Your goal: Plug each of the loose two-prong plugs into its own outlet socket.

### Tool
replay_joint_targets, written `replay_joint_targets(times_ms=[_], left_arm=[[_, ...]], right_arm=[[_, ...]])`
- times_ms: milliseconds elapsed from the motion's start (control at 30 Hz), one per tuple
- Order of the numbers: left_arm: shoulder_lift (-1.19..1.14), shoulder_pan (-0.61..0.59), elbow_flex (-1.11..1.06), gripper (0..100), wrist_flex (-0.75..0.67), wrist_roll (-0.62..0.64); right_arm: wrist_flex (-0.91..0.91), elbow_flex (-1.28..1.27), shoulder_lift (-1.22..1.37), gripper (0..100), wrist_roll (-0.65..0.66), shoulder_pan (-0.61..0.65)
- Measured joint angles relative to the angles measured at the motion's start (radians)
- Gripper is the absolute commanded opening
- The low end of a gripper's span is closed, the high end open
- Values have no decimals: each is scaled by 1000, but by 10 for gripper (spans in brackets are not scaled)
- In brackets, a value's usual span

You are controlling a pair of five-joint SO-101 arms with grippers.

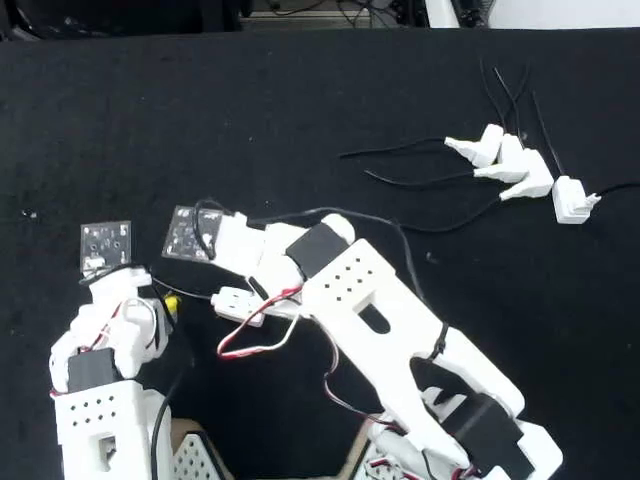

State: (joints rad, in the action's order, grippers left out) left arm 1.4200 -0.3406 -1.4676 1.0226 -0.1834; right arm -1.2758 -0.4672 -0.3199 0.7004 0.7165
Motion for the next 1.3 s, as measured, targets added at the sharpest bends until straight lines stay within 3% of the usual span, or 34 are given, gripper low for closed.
replay_joint_targets(times_ms=[133, 633, 1300], left_arm=[[0, -12, -41, 251, 2, -28], [0, -12, -46, 249, 63, -87], [0, -12, -46, 249, 63, -87]], right_arm=[[-6, 15, 0, 11, 77, 0], [-6, 21, 95, 11, 163, 86], [40, 110, 230, 11, 164, 86]])
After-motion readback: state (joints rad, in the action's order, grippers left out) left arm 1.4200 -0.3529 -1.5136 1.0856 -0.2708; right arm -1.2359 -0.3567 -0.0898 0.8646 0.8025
